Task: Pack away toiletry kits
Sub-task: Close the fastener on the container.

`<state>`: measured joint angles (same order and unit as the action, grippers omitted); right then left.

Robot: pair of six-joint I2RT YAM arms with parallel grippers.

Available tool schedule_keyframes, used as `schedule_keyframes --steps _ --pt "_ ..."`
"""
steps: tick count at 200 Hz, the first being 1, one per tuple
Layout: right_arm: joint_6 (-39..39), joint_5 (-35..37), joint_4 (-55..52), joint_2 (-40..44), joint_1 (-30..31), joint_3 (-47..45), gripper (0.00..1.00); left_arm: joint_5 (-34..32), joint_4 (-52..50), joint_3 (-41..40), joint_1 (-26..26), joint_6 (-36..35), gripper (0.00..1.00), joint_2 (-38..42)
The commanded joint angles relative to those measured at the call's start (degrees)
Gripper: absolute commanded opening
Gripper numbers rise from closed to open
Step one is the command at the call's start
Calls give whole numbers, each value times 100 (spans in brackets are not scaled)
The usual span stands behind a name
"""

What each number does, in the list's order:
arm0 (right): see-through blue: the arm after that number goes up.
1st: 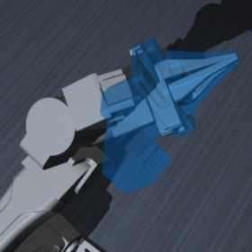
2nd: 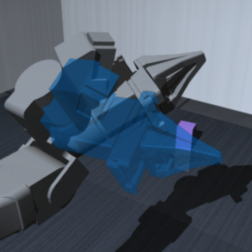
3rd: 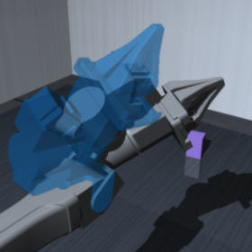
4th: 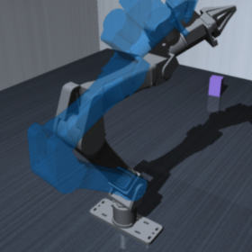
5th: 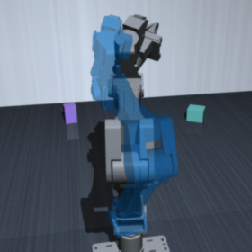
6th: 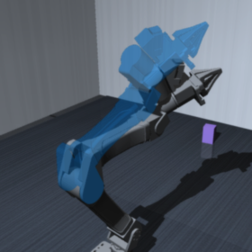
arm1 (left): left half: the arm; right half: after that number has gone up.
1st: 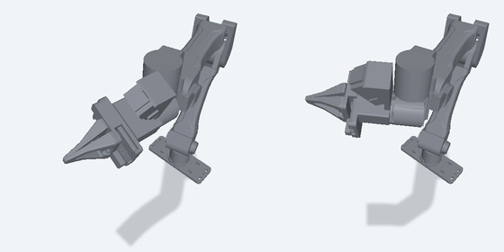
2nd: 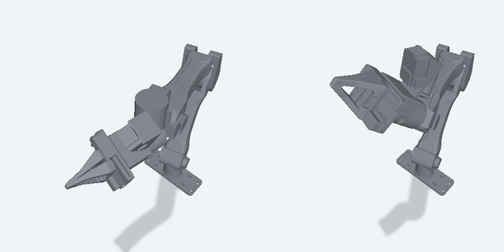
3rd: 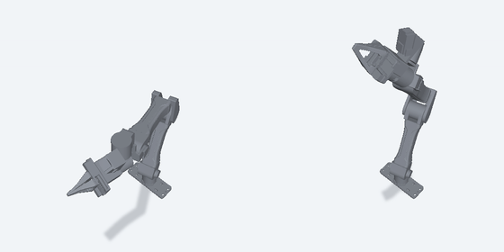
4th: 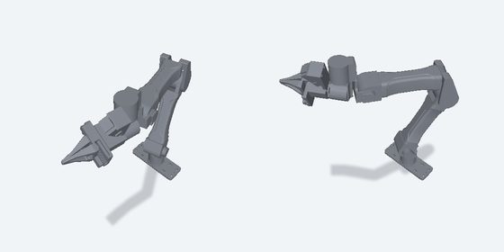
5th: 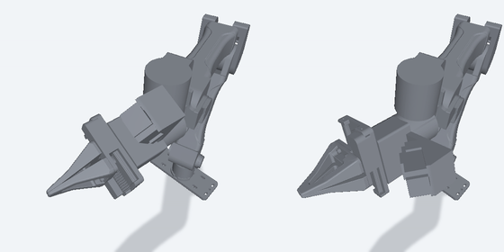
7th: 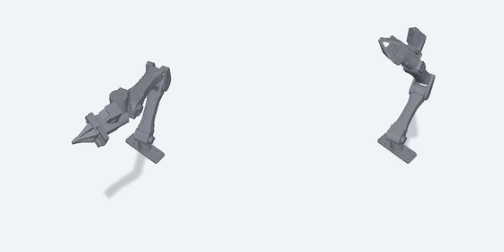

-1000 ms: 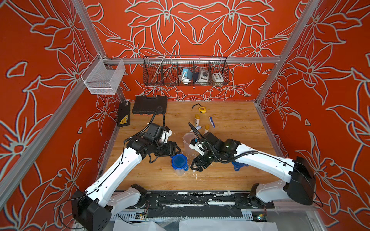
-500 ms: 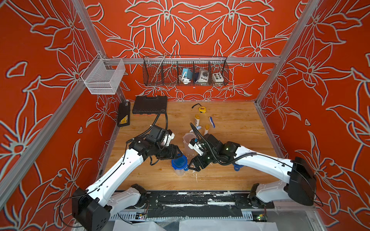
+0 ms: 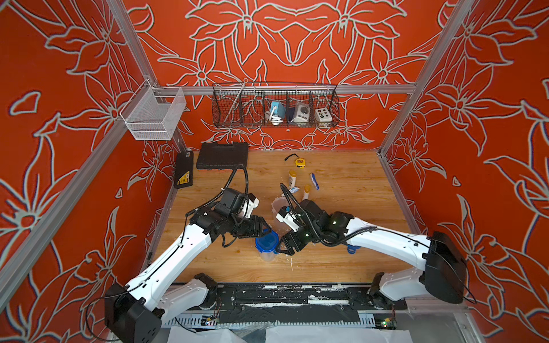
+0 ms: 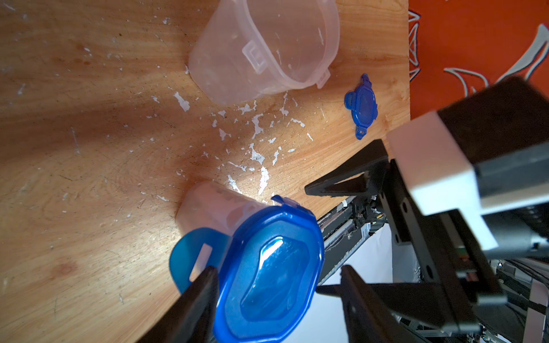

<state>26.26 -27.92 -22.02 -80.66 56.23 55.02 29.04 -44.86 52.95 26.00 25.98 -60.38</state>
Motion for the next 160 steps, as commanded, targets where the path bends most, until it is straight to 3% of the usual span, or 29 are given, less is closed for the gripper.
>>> schedule_keyframes --steps 1,53,160 --pt "-68 250 -127 62 21 -221 81 142 -383 -219 106 -10 66 -44" --pt "11 324 -2 86 20 -337 74 112 -392 -241 124 3 65 -79" --pt "63 203 428 -175 2 -205 74 543 -257 -333 149 202 64 -72"
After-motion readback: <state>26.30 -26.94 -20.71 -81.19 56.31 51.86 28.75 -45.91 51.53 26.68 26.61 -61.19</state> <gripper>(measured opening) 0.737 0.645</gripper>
